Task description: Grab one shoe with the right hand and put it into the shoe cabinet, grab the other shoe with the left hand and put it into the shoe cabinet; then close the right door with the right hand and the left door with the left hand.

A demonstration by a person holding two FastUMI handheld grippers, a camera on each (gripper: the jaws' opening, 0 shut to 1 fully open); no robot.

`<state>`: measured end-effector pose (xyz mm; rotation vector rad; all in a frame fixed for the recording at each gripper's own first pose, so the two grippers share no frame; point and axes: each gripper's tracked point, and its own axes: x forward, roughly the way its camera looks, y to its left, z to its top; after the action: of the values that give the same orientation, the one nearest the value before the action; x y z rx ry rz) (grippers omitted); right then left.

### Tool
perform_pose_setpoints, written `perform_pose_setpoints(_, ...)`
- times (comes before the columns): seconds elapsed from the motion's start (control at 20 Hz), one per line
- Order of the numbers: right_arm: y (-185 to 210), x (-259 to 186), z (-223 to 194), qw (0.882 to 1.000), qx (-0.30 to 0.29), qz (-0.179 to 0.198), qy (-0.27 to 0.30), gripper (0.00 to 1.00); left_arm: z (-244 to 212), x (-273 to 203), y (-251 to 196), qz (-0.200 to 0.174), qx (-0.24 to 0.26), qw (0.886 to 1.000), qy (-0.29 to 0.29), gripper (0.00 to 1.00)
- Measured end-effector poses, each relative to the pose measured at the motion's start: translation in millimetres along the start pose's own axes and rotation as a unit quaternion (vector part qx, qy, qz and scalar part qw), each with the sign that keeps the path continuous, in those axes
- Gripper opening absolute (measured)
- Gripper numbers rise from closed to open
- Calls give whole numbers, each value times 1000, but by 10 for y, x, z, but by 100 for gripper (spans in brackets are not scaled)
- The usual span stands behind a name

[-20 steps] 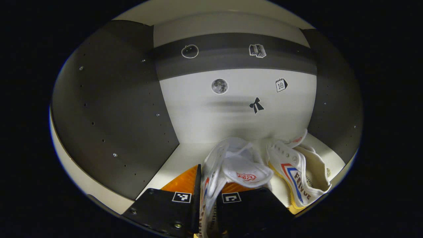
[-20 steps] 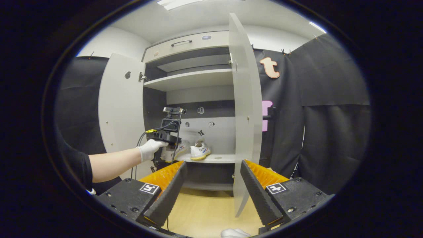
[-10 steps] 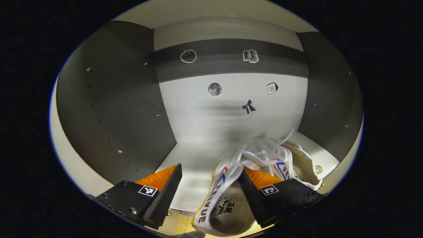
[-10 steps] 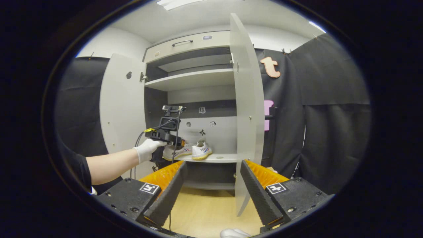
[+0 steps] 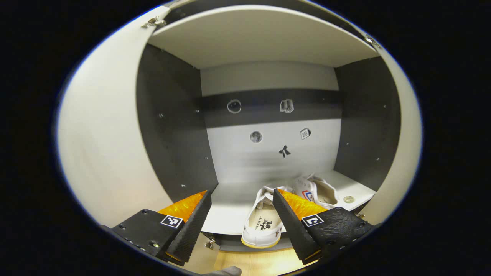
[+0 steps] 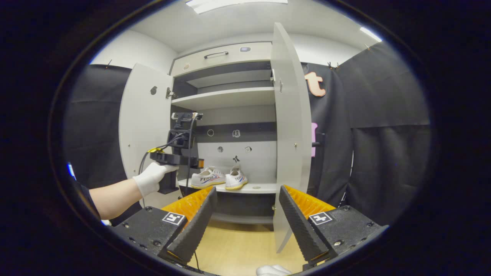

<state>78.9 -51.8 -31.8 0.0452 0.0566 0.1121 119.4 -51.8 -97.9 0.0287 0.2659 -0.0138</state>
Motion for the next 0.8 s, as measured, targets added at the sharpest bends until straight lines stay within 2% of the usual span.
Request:
perform_pose_setpoints(0.15,-65,-34,91,1000,-3,-14,-14,100,110,-557,-25,-18,-7,999,-35,96)
perform_pose_setpoints(0.2,-116,-42,106,1000,-4,-22,-17,100,152,-772,-15,-19,-6,999,-50,100)
perform_pose_setpoints(0.25,-169,-50,124,999,-5,-30,-21,100,192,-968,-8,-16,-6,998,-68,96)
perform_pose_setpoints(0.35,-290,-62,140,999,-7,-49,-23,100,198,-1289,-46,-14,0,995,-100,96)
perform_pose_setpoints(0.5,-505,-83,125,997,-10,-74,-20,100,89,-1789,-76,-31,-21,994,-103,96)
perform_pose_setpoints(0.65,-806,-85,151,994,-11,-103,-19,100,-39,-2183,65,-15,-32,992,-119,96)
perform_pose_setpoints(0.8,-1205,-103,230,990,-11,-141,-20,100,-185,-2442,179,4,-13,993,-115,96)
